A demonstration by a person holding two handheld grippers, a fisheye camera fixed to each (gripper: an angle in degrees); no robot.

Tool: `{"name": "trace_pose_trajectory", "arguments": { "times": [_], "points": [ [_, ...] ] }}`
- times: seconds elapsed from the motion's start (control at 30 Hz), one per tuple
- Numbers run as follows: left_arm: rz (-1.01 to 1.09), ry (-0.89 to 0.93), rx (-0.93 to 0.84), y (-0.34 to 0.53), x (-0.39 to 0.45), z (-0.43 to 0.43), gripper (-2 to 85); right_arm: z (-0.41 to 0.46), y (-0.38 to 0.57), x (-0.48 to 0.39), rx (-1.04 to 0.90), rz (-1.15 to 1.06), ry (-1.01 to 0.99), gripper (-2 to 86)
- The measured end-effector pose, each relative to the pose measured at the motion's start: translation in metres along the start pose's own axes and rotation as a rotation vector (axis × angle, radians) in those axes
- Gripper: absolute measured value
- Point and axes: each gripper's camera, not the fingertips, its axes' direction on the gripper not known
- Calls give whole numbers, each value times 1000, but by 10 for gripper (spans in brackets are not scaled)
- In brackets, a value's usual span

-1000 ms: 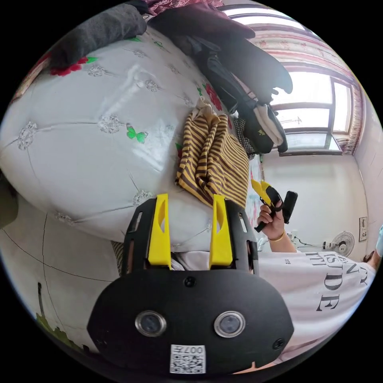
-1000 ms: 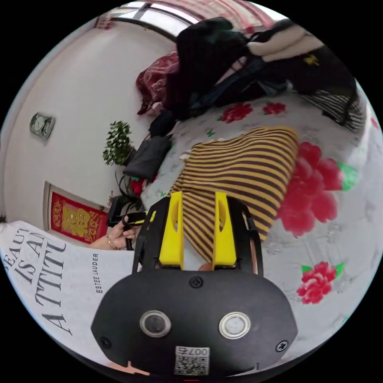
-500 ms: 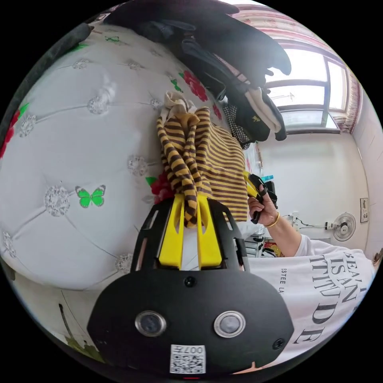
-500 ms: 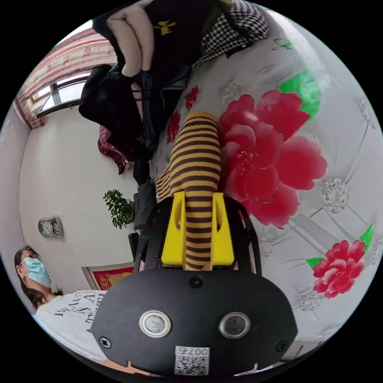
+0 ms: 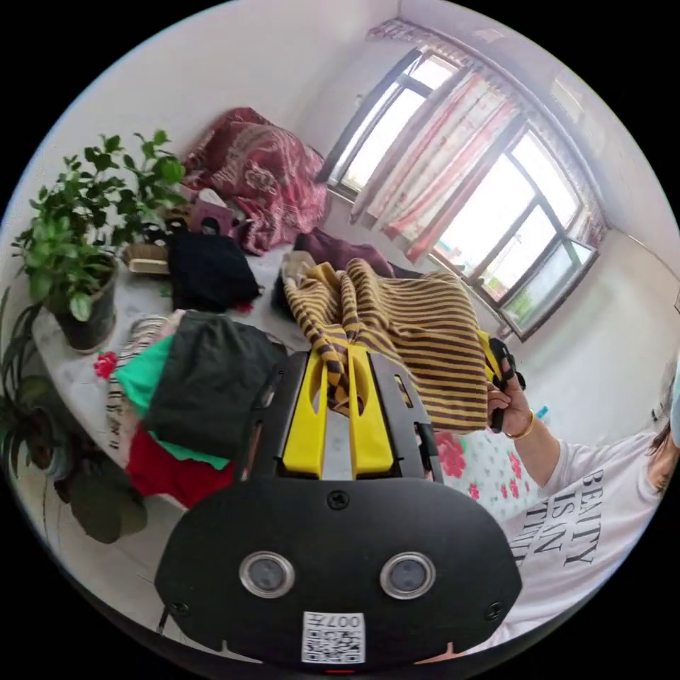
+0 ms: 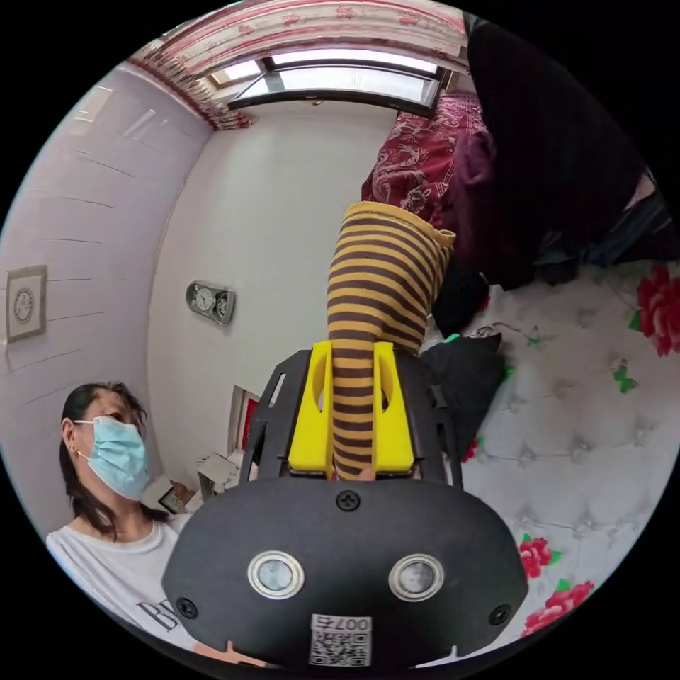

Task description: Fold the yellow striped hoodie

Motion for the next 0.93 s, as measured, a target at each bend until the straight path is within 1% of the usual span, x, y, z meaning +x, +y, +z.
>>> {"name": "trace_pose_trajectory", "arguments": {
  "times": [0.03, 0.1, 0.13, 0.17, 0.2, 0.23, 0.3, 0.33, 0.4, 0.43, 0.47, 0.5, 0.53, 0.57, 0.67, 0.7, 0.8, 0.93],
  "points": [
    [-15, -66, 9, 2, -6, -7, 55, 14, -2, 2, -5, 5, 8, 58],
    [-143, -384, -13, 28, -30, -24, 59, 68, -3, 14, -129, -7, 144, 56],
    [-176, -445, -28, 38, -34, -27, 59, 78, 0, 18, -172, -17, 195, 55],
    [-214, -532, -51, 65, -37, -30, 58, 94, 11, 24, -266, -75, 284, 54],
    [-233, -584, -65, 97, -33, -31, 55, 104, 27, 30, -358, -126, 372, 53],
    [-237, -597, -78, 114, -29, -30, 54, 107, 36, 34, -401, -152, 420, 53],
    [-248, -606, -178, 190, -5, -15, 43, 109, 78, 47, -616, -269, 594, 51],
    [-248, -599, -213, 210, 4, -8, 39, 107, 89, 50, -671, -302, 635, 51],
    [-243, -538, -349, 284, 50, 18, 17, 91, 139, 62, -907, -427, 782, 51],
    [-228, -526, -386, 300, 64, 25, 11, 86, 152, 64, -968, -459, 811, 50],
    [-203, -533, -448, 329, 94, 36, 2, 73, 177, 68, -1072, -518, 877, 50],
    [-186, -537, -482, 352, 125, 46, -4, 58, 198, 70, -1143, -569, 930, 49],
    [-171, -521, -494, 361, 141, 51, -5, 50, 207, 71, -1175, -591, 944, 48],
    [-145, -472, -514, 376, 171, 60, -8, 34, 222, 71, -1219, -616, 963, 46],
    [-79, -376, -518, 400, 238, 72, -9, 1, 244, 74, -1287, -640, 978, 39],
    [-55, -352, -519, 410, 259, 73, -9, -11, 249, 74, -1271, -669, 985, 35],
    [-73, -365, -535, 440, 295, 67, -10, -33, 246, 77, -1152, -704, 970, 26],
    [-138, -341, -550, 486, 325, 56, -10, -39, 232, 87, -1142, -720, 972, 19]
  ]
}}
